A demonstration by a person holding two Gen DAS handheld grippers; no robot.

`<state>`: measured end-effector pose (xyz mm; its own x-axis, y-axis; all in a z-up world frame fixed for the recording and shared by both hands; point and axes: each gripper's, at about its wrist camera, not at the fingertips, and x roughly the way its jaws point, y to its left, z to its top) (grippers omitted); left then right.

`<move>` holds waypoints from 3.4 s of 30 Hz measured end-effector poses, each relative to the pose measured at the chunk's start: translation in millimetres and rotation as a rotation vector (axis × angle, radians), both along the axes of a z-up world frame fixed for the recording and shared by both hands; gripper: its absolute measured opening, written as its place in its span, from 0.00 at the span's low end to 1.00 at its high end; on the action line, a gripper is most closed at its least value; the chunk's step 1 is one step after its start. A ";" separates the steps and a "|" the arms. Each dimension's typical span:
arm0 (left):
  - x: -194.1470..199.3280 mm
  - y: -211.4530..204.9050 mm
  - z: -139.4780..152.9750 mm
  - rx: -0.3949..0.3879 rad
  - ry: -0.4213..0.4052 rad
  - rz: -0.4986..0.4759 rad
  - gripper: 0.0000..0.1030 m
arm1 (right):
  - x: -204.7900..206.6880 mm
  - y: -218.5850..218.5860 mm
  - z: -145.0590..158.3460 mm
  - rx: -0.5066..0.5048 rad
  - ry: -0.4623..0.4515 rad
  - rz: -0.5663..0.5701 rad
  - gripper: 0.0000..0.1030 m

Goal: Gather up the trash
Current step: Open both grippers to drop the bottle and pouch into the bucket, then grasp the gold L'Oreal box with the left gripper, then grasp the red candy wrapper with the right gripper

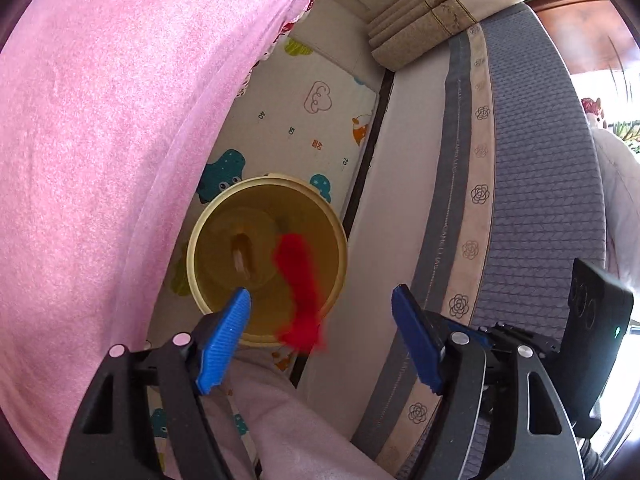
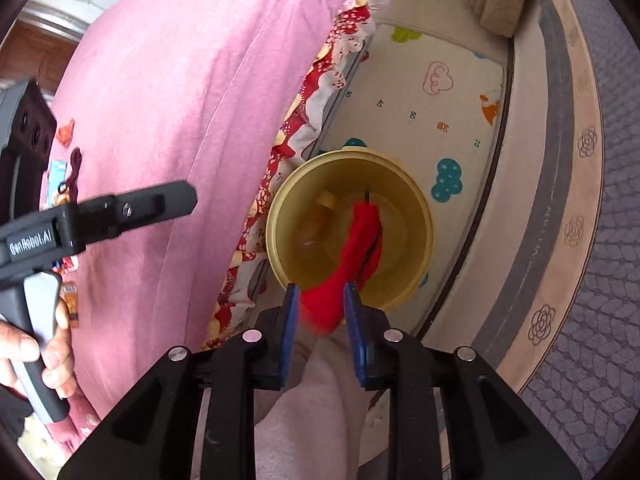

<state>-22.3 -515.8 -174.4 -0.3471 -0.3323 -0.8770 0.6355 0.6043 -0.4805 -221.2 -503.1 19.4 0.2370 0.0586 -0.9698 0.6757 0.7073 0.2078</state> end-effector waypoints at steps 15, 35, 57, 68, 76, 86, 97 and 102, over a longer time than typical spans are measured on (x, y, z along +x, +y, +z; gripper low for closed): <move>28.7 33.8 27.8 -0.041 -0.046 0.072 0.71 | 38.1 9.2 25.3 -0.024 -0.042 0.071 0.23; 110.4 266.8 72.7 0.003 -0.170 0.419 0.71 | 189.3 187.9 45.5 0.008 -0.096 0.506 0.23; 148.2 460.5 32.4 0.151 -0.283 0.341 0.72 | 276.8 366.4 10.0 0.043 -0.066 0.765 0.23; 180.3 460.1 6.8 0.165 -0.312 0.271 0.74 | 295.9 387.7 -8.9 0.045 -0.026 0.825 0.23; 195.0 465.2 -16.4 0.195 -0.301 0.298 0.51 | 315.2 396.7 -18.9 0.054 -0.017 0.859 0.23; 205.2 504.0 -3.5 0.118 -0.246 0.498 0.38 | 336.6 412.5 -21.7 0.050 -0.028 0.904 0.23; 199.7 550.2 8.8 -0.012 -0.123 0.778 0.38 | 371.4 450.2 -44.4 -0.093 0.007 1.050 0.37; 179.7 564.3 2.6 -0.017 -0.096 0.816 0.38 | 376.7 463.8 -68.0 -0.151 0.055 1.093 0.48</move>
